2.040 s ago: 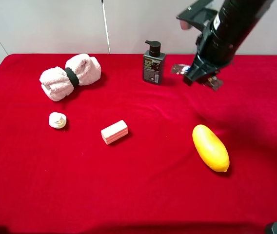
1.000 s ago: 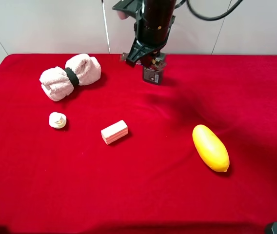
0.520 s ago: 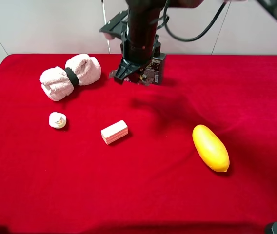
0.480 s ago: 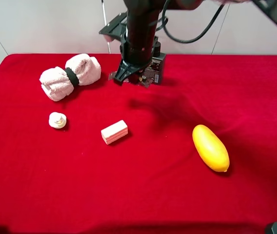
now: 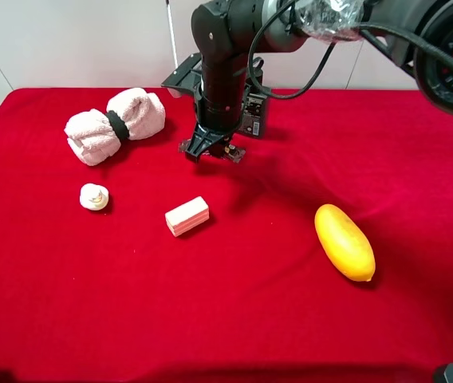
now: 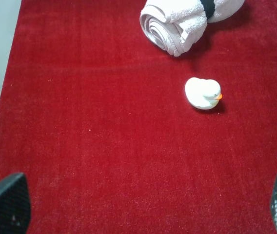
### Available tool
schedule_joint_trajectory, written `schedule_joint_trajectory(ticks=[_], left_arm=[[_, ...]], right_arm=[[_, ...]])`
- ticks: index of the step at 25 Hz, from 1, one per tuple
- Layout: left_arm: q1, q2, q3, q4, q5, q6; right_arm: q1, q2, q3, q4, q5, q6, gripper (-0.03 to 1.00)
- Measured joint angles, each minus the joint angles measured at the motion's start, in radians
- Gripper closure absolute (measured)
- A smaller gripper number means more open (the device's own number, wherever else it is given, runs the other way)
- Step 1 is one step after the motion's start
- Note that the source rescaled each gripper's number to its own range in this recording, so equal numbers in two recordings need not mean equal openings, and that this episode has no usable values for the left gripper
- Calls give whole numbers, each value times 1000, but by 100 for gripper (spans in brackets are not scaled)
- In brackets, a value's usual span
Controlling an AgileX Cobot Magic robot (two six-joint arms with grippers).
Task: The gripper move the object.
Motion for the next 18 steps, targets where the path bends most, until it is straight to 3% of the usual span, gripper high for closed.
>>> schedule_joint_trajectory(ticks=[18], left_arm=[[0,0,0,0,0,0]], right_arm=[[0,64,0,-6,-32,25,96]])
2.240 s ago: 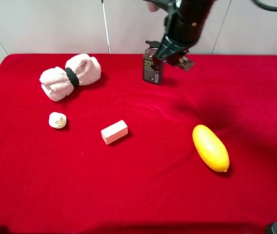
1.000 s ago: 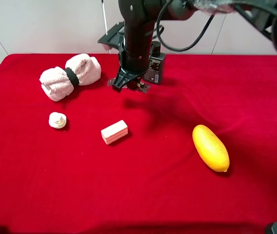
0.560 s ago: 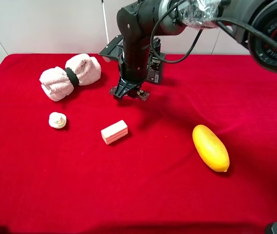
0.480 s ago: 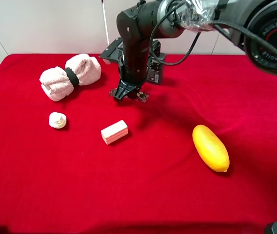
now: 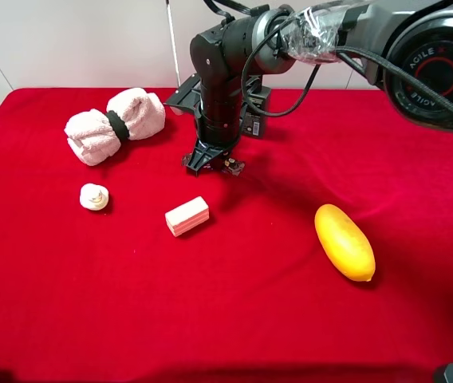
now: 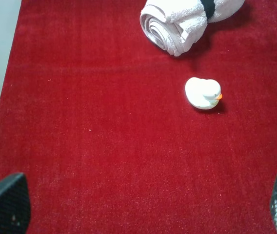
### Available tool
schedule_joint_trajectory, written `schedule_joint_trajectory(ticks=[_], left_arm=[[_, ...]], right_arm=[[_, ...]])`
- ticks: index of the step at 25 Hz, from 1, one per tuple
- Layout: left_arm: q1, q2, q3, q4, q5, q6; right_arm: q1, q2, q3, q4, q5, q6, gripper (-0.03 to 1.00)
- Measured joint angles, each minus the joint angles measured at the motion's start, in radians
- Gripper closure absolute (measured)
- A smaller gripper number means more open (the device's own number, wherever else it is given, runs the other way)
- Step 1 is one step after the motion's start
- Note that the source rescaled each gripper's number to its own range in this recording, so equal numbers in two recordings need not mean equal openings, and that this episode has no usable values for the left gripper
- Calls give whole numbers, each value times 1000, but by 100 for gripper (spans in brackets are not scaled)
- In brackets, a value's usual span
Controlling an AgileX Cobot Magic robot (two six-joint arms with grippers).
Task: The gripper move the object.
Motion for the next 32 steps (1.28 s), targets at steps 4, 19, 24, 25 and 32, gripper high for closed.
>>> schedule_joint_trajectory(ticks=[4,19,24,25,32], left_arm=[[0,0,0,0,0,0],[0,0,0,0,0,0],[0,0,0,0,0,0],[0,0,0,0,0,0],[0,0,0,0,0,0]], right_arm=[[0,1,0,-4,-3,10,96],[0,8,0,-4,4,13,97],[0,8,0,-4,13,13,97],[0,8,0,-4,13,13,97],[0,8,0,-4,17,12,80]])
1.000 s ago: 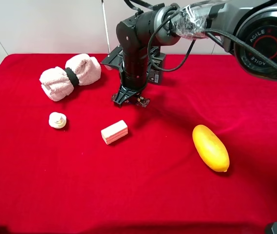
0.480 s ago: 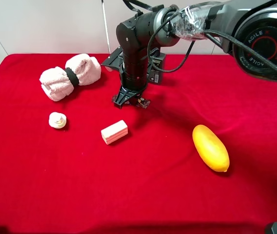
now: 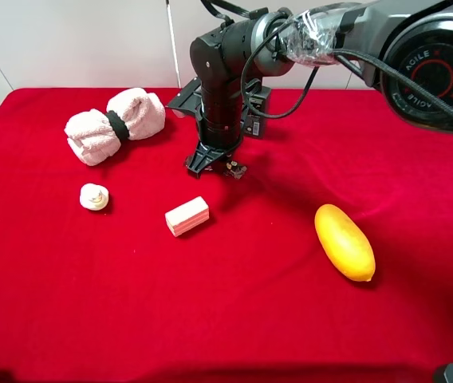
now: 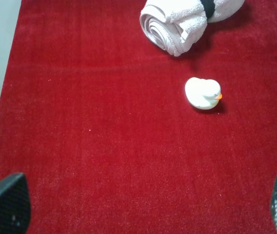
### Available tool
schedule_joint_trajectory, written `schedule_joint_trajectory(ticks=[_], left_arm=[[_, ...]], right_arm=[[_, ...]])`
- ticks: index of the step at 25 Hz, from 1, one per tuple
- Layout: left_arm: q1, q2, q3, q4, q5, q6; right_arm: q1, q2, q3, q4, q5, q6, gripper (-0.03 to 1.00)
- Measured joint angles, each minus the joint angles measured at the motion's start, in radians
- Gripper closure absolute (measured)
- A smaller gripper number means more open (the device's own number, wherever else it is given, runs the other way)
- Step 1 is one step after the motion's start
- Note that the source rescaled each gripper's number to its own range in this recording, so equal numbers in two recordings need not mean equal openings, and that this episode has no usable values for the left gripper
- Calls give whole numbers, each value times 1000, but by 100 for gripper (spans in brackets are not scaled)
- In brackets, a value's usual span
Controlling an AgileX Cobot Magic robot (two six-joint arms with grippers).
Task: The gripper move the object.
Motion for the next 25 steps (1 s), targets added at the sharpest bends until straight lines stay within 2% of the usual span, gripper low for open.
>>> schedule_joint_trajectory(ticks=[2,7,9,13,15,18,25], left_arm=[[0,0,0,0,0,0],[0,0,0,0,0,0],[0,0,0,0,0,0],[0,0,0,0,0,0],[0,0,0,0,0,0],[0,0,0,0,0,0],[0,0,0,0,0,0]], right_arm=[[0,0,0,0,0,-2,69],[0,0,0,0,-2,-13,33],[0,0,0,0,-2,-15,24],[0,-19,0,-5,2,-17,13],[0,-36,-10,-8,25,-9,3],[0,-61,-25,-9,61,2,-2],[0,-126,-27,-10,92,34,-3]])
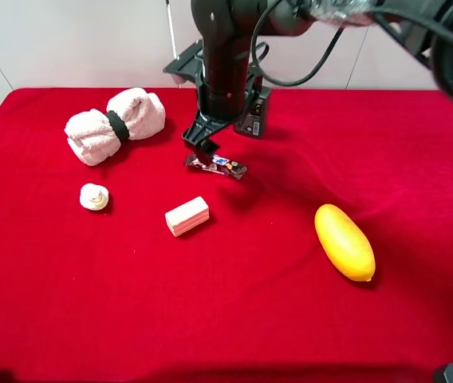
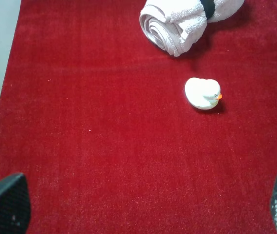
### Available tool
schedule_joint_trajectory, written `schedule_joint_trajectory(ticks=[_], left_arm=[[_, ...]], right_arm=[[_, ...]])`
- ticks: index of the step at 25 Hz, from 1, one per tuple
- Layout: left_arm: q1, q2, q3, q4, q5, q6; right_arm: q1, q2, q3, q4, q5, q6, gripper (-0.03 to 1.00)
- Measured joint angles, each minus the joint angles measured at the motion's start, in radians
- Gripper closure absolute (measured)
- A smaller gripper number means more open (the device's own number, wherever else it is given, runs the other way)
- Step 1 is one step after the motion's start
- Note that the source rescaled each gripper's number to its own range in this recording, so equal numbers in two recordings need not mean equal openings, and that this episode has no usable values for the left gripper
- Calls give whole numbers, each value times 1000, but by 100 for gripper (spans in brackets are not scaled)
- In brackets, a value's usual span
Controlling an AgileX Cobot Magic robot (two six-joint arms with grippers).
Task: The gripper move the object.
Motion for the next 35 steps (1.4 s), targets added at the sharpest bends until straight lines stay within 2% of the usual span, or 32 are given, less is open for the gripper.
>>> schedule_joint_trajectory(ticks=[5,11,16,35], left_arm=[[0,0,0,0,0,0],[0,0,0,0,0,0],[0,0,0,0,0,0],[0,0,0,0,0,0]], right_arm=[[0,-64,0,-2,53,10,-3],[0,-138,0,2,173,12,-3],[0,-226,39,9,192,12,-3],[1,-773,626,59,195,44,-3]])
